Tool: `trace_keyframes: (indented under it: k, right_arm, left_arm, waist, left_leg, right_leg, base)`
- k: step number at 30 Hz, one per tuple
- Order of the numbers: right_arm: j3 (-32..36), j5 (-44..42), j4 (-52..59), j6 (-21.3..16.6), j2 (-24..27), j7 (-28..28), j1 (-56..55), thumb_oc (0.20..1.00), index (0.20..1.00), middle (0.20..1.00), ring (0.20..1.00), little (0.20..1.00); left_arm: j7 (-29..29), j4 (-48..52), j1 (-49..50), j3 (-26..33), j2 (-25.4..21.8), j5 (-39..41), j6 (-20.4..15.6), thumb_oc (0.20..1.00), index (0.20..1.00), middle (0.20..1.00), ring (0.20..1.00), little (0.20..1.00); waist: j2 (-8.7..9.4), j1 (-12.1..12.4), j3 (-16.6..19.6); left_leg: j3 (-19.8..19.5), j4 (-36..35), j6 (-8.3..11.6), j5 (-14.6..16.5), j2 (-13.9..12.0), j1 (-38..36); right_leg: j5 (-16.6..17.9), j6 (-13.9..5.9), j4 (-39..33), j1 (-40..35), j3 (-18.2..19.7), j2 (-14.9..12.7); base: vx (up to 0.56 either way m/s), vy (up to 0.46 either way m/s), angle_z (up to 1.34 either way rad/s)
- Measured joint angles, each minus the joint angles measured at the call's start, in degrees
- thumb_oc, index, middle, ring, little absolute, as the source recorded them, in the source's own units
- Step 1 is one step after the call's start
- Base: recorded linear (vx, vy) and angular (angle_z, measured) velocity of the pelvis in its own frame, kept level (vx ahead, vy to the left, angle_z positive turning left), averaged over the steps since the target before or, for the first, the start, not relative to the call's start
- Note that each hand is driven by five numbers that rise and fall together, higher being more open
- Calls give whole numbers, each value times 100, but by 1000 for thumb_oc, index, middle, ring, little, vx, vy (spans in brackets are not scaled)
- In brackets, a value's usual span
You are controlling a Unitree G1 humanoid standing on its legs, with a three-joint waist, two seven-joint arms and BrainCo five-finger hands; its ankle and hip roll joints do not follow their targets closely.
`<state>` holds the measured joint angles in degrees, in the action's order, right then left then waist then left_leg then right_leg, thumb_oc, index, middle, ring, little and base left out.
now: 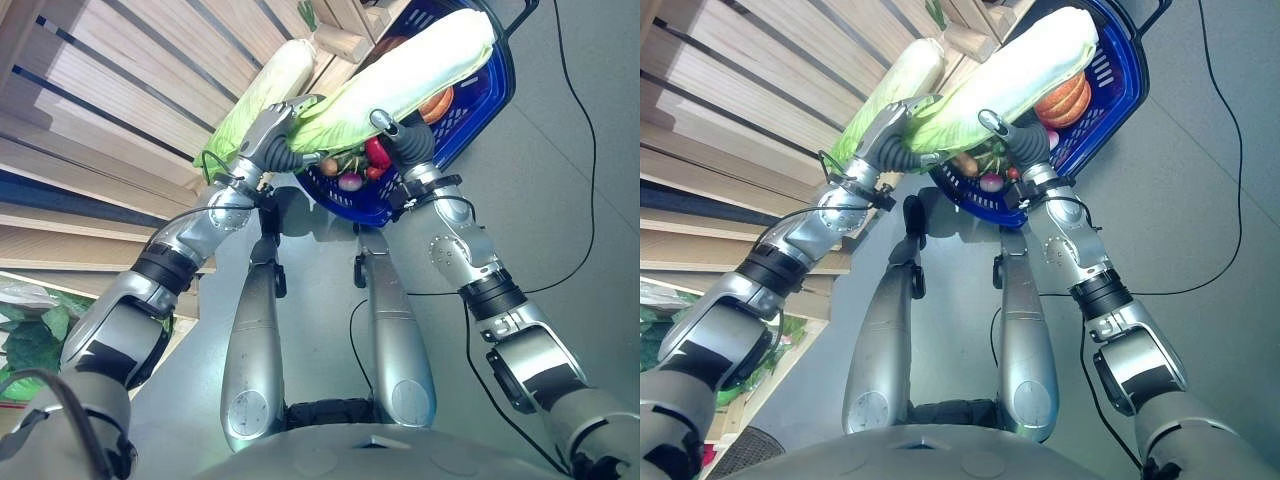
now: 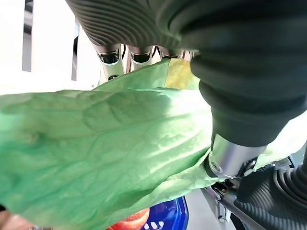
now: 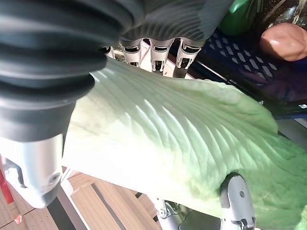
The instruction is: Pick up fruits and vegetables into the basket
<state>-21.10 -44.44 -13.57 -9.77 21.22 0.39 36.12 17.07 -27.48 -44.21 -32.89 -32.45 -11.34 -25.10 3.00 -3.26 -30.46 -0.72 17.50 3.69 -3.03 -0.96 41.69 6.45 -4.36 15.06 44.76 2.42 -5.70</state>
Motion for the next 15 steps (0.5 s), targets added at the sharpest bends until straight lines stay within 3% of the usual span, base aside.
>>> trace_keyframes:
  k: [8, 9, 10, 11, 12, 15]
  right_arm:
    - [5, -186, -1, -66, -4, -14, -12, 1000, 1000, 1000, 1000, 1000]
    - [6, -235, -1, -95, -3, -14, -13, 956, 956, 956, 956, 956]
    - [6, -282, -1, -139, -4, -15, -17, 580, 580, 580, 580, 580]
    - [7, -299, -1, -181, -6, -15, -18, 335, 335, 335, 335, 335]
    - [11, -404, -4, -237, -7, -17, -21, 200, 200, 200, 200, 200]
    - [39, -513, -4, -351, -44, 1, -62, 200, 200, 200, 200, 200]
  left_arm:
    - [-265, 20, -102, -39, 10, 122, 144, 200, 200, 200, 200, 200]
    - [-291, 20, -115, -43, 10, 122, 149, 200, 200, 200, 200, 200]
    - [-302, 20, -132, -56, 10, 122, 155, 200, 200, 200, 200, 200]
    - [-309, 24, -139, -60, 11, 122, 155, 200, 200, 200, 200, 200]
    - [-331, 34, -138, -69, 12, 121, 154, 200, 200, 200, 200, 200]
    - [-351, 138, -138, -107, 10, 124, 204, 200, 200, 200, 200, 200]
  waist:
    - [1, -2, -1]
    - [1, -3, -1]
    - [1, -2, -1]
    - [1, -3, -1]
    - [1, -2, -1]
    - [2, 0, -1]
  left_leg:
    - [-10, 0, -1, -1, 1, 4]
    - [-10, 0, -1, -1, 1, 4]
    - [-11, 0, -1, -1, 1, 5]
    - [-11, 0, -1, -1, 2, 5]
    - [-11, 0, -2, -1, 2, 5]
    - [-12, 0, -2, -1, 5, 5]
  right_leg:
    - [-1, -1, 0, -3, -9, -1]
    - [-1, -2, -1, -2, -9, -1]
    - [0, -1, -1, -2, -10, -2]
    - [0, -1, -2, -3, -11, -2]
    - [0, -1, -1, -2, -11, -2]
    - [0, 0, -2, -3, -12, -4]
  base:
    - [0, 0, 0]
    - [0, 0, 0]
    - [0, 0, 0]
    - [0, 0, 0]
    - [0, 0, 0]
    - [0, 0, 0]
